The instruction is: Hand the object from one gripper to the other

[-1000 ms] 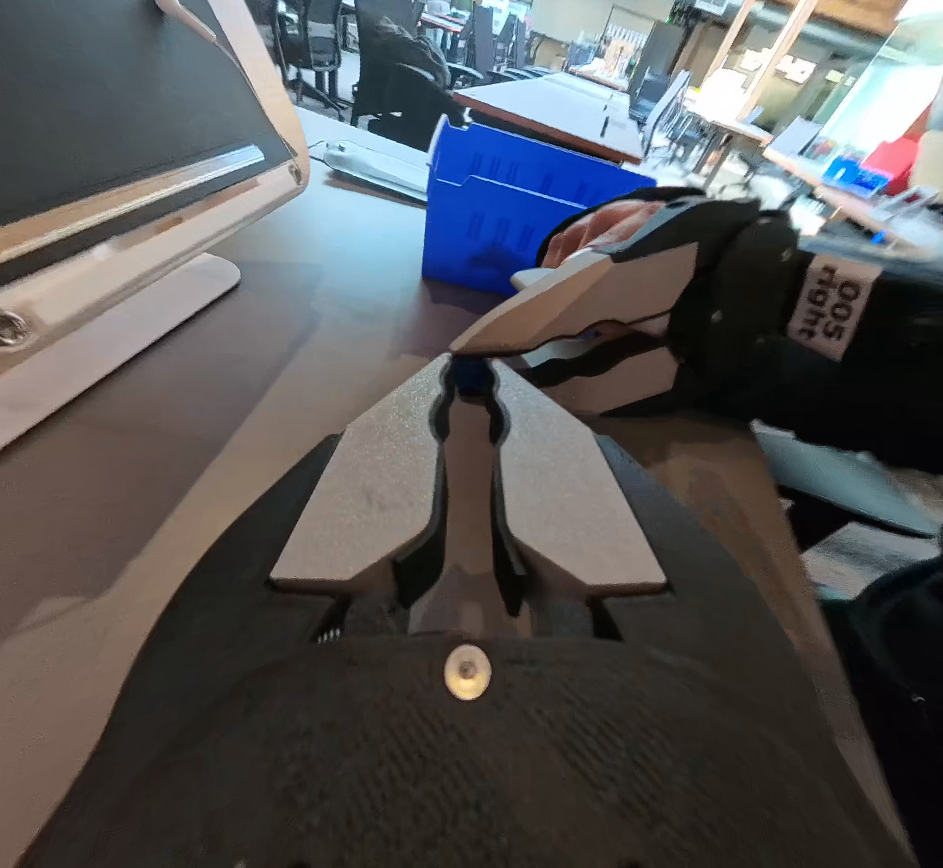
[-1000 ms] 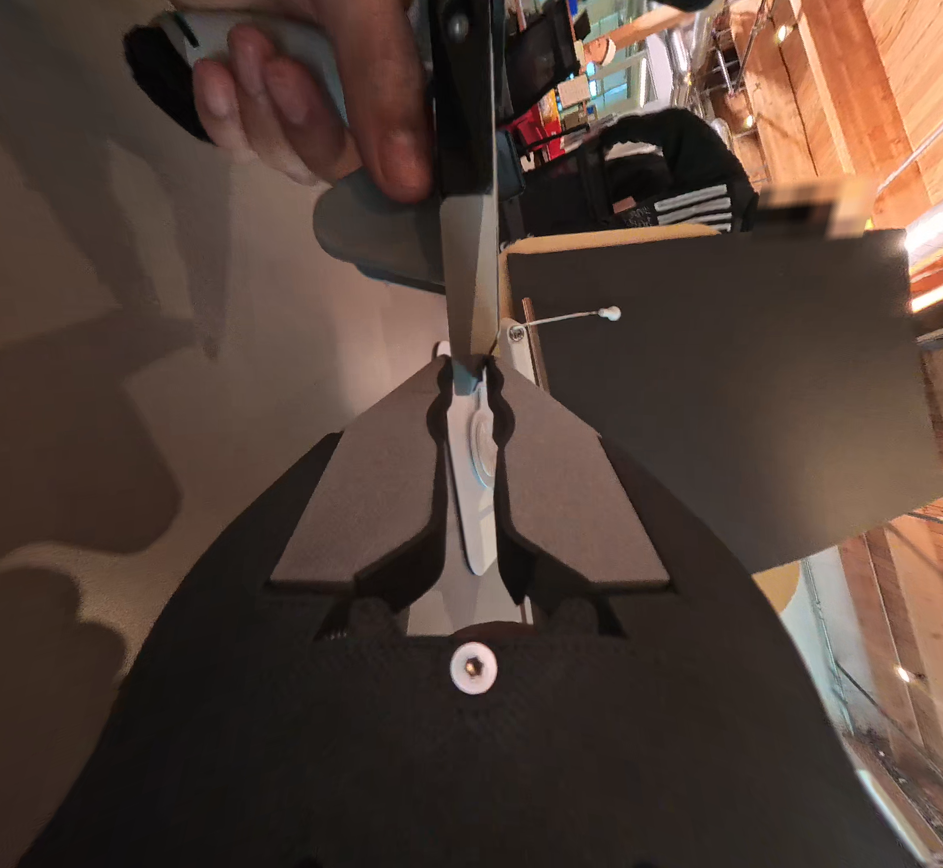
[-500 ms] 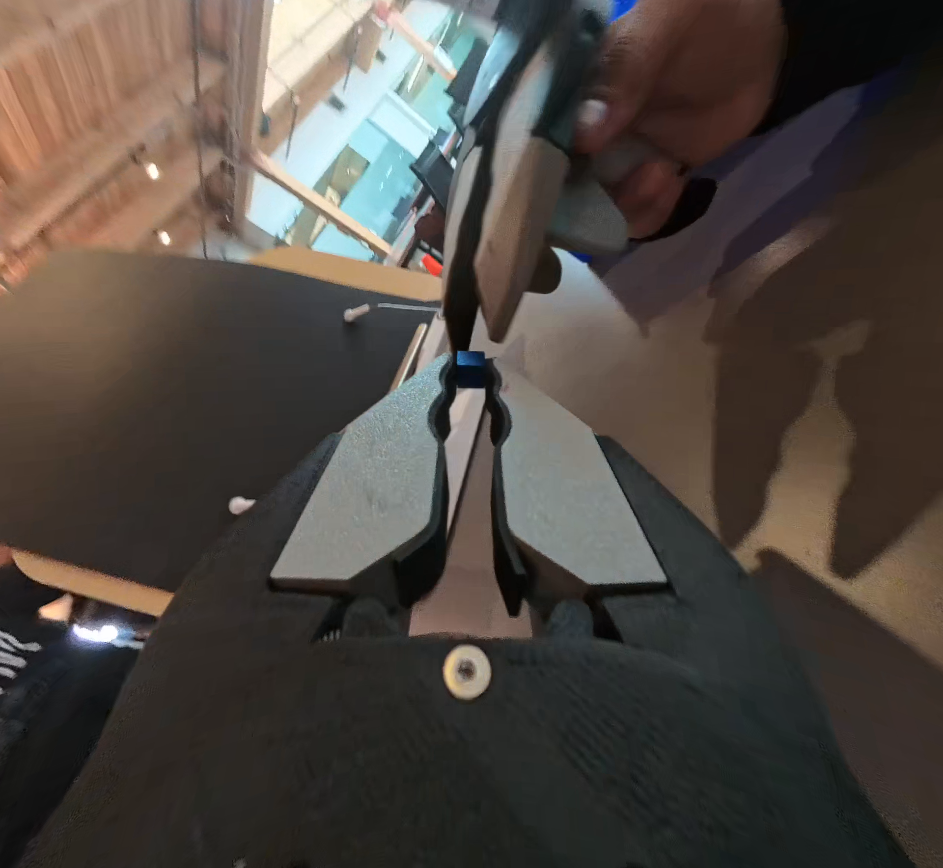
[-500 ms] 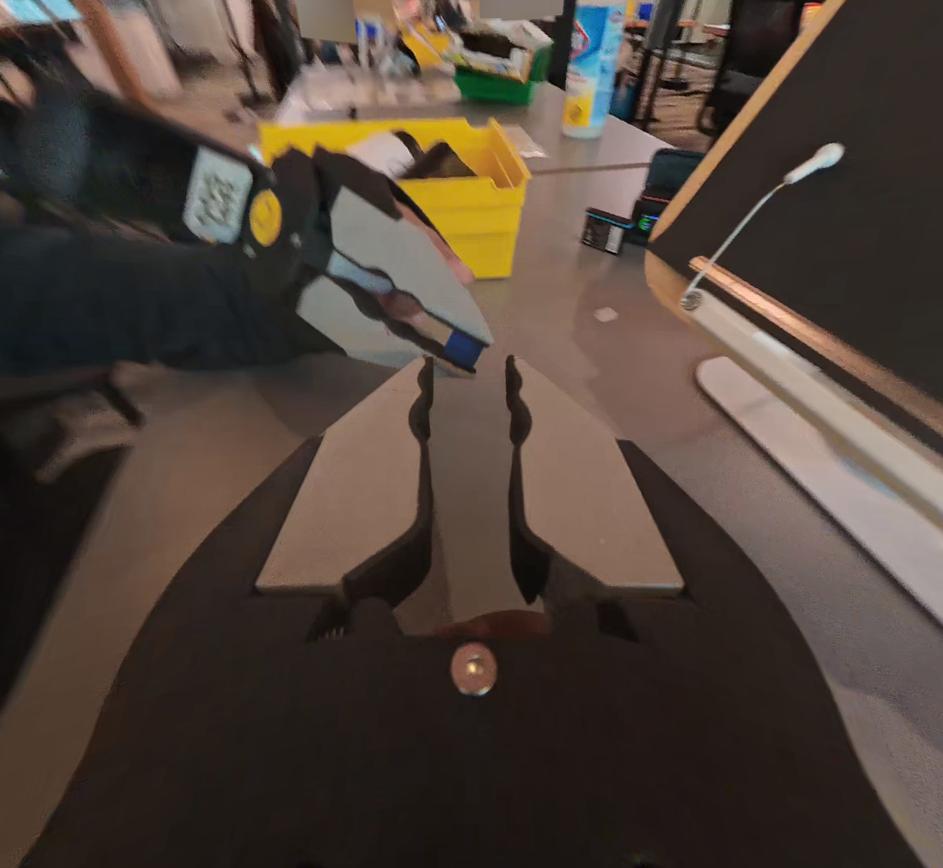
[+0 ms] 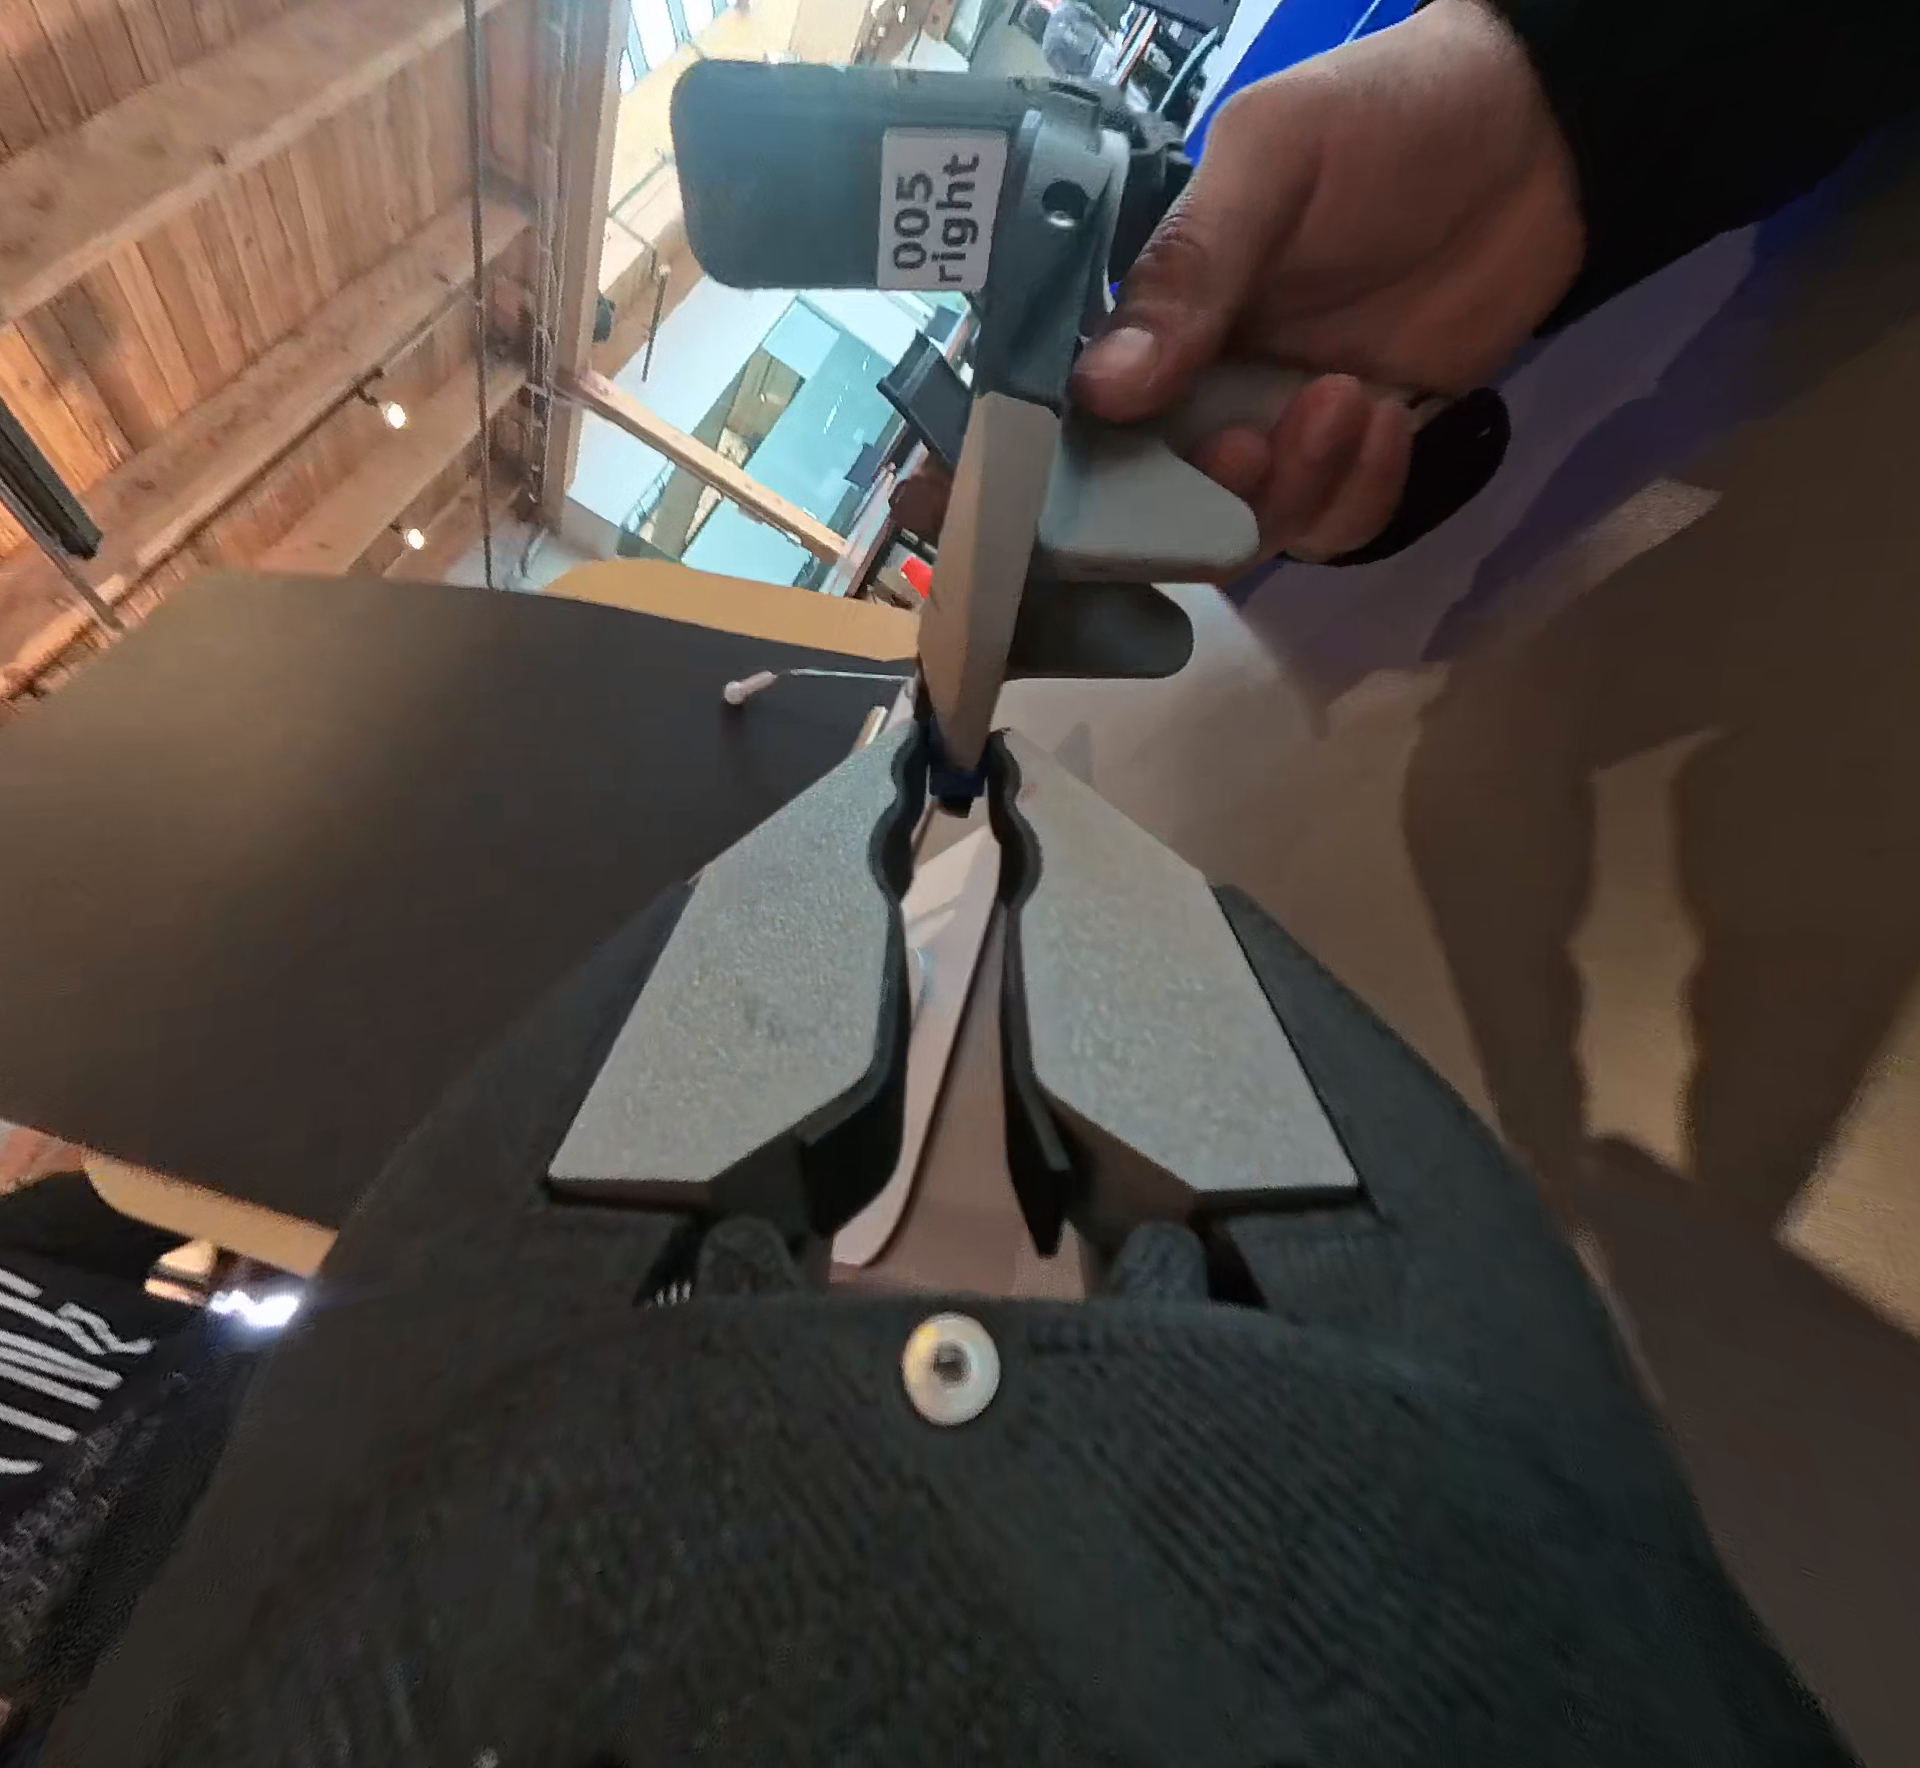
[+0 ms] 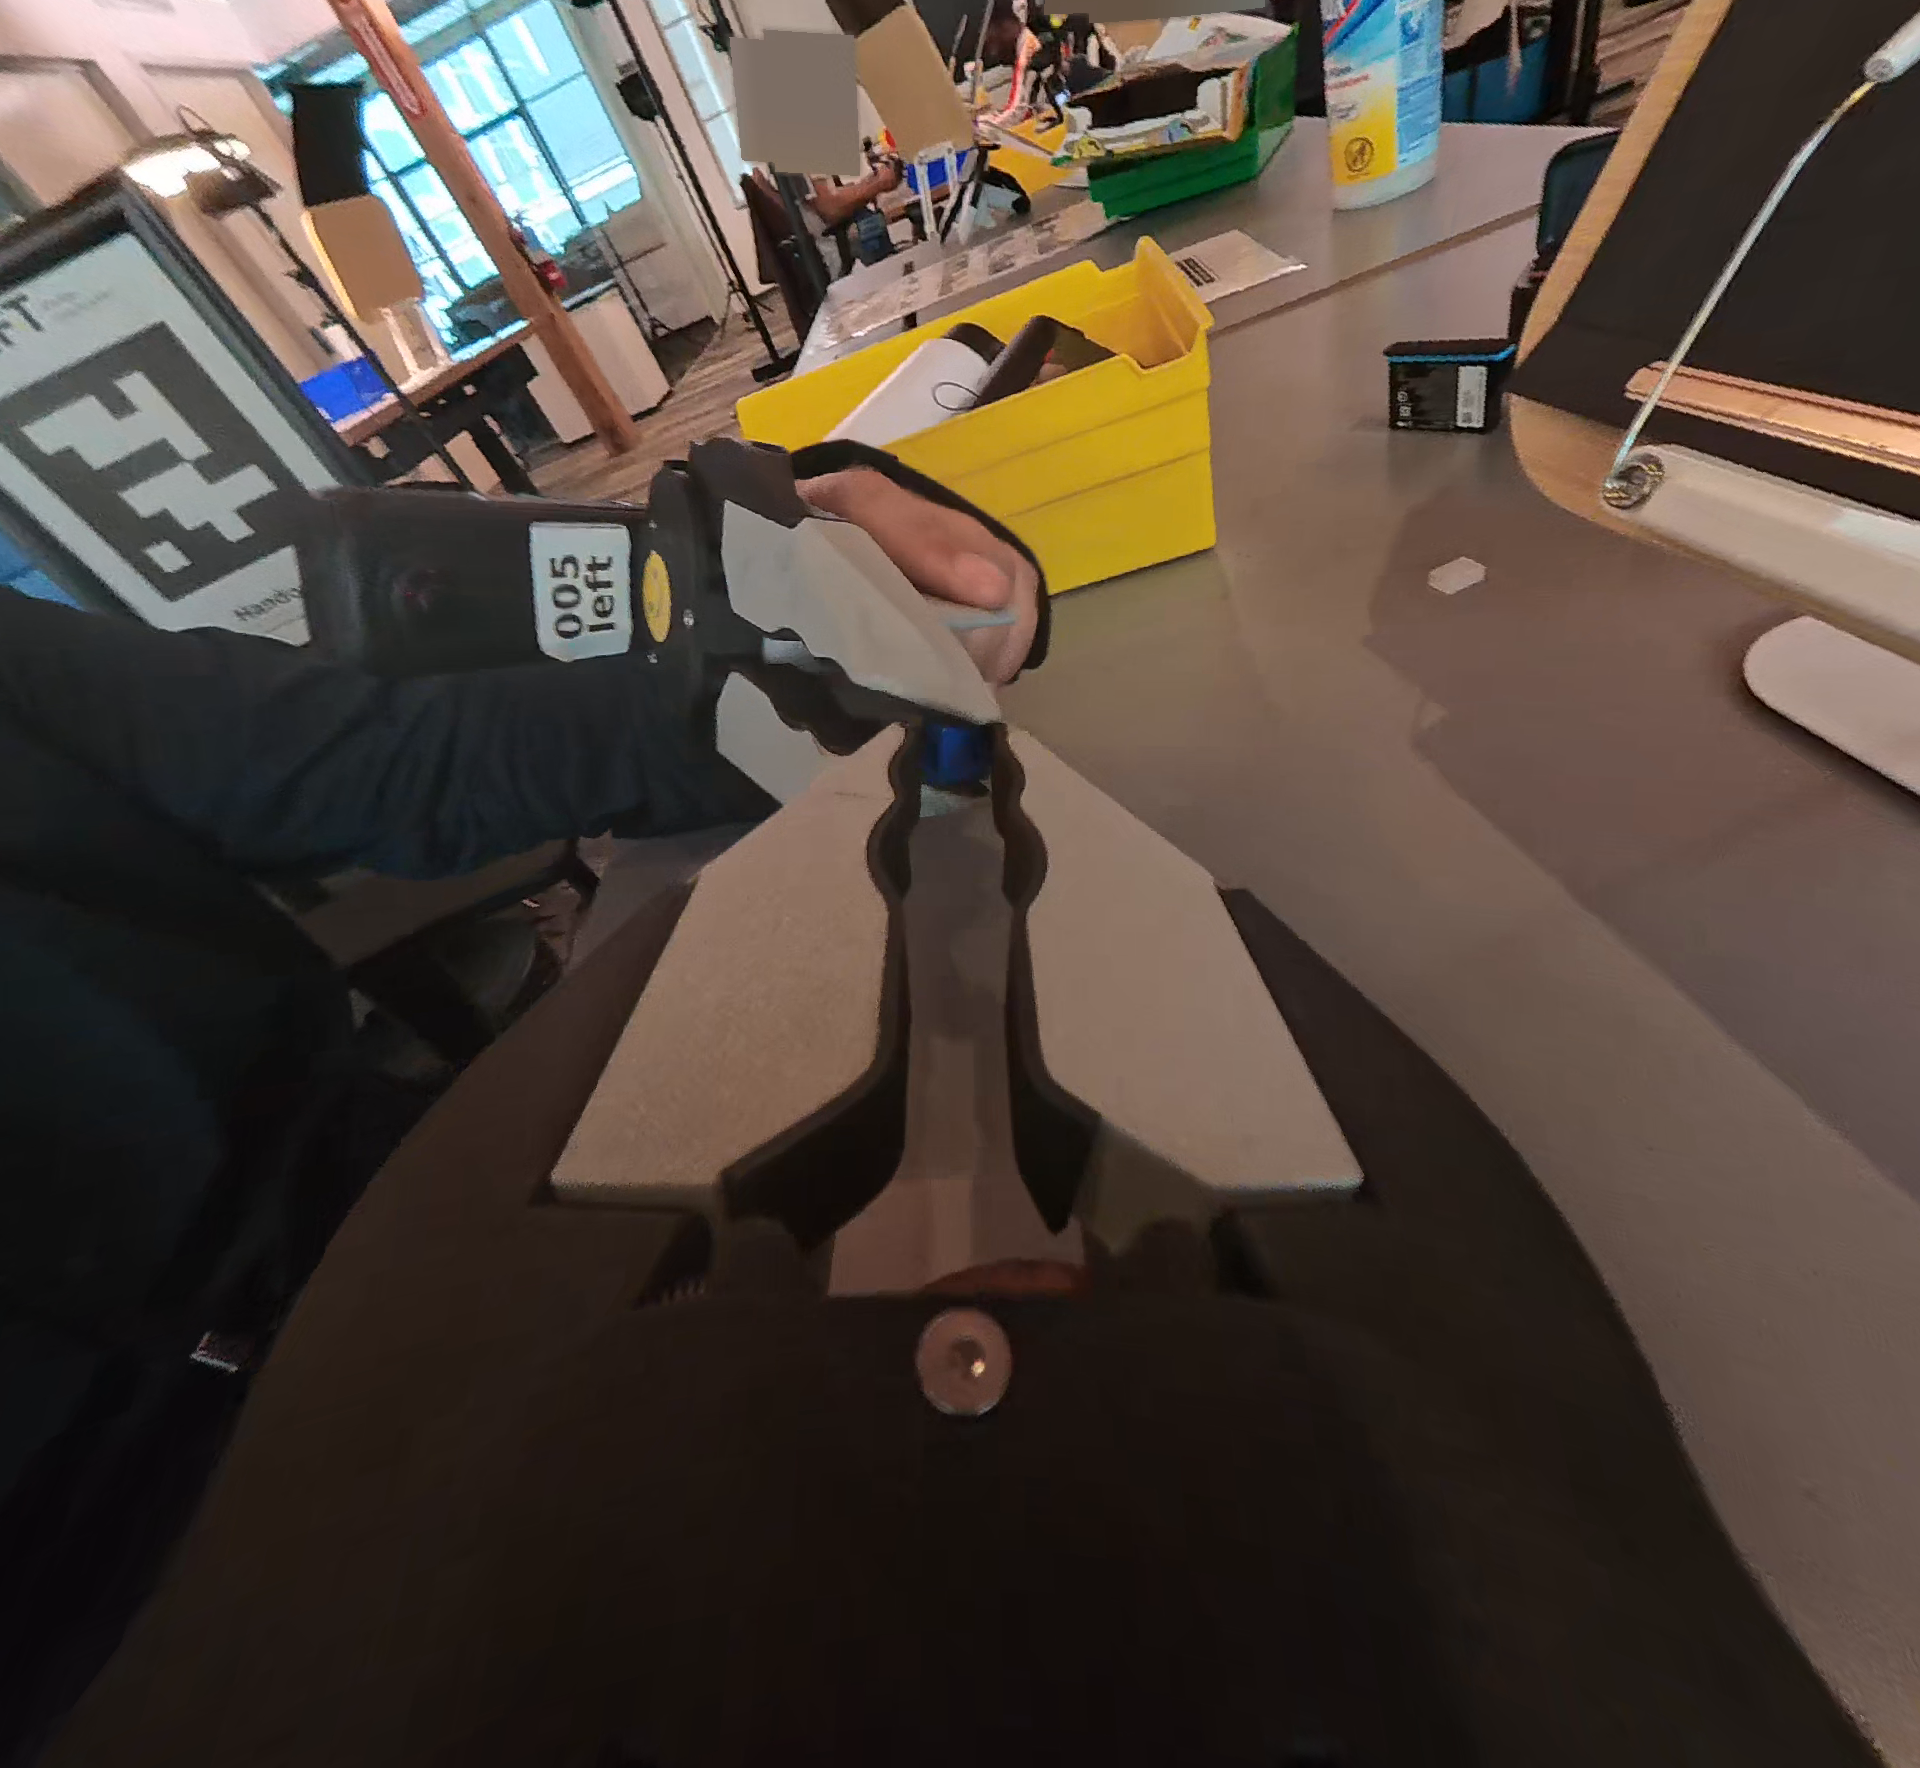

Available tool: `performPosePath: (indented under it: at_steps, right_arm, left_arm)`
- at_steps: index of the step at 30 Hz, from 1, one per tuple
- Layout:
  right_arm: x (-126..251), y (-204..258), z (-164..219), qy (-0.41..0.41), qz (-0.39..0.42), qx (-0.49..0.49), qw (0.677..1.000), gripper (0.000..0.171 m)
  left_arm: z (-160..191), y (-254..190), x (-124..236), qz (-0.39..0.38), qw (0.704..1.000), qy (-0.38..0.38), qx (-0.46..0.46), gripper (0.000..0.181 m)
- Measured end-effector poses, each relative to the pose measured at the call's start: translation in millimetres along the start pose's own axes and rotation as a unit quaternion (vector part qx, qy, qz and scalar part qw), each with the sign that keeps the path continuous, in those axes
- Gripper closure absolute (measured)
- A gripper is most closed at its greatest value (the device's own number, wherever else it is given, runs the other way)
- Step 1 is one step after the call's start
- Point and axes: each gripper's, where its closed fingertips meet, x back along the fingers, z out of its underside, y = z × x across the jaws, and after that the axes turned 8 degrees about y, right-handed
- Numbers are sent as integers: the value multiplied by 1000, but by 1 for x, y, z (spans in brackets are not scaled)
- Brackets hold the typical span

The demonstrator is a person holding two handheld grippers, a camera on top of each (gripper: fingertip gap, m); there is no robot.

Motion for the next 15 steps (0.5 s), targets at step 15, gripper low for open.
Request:
performPosePath:
  at_steps: [15]
  right_arm:
    - [192, -14, -38, -9, 453, 40, 890, 161]
  left_arm:
    - [104, -7, -22, 47, 953, 232, 189, 161]
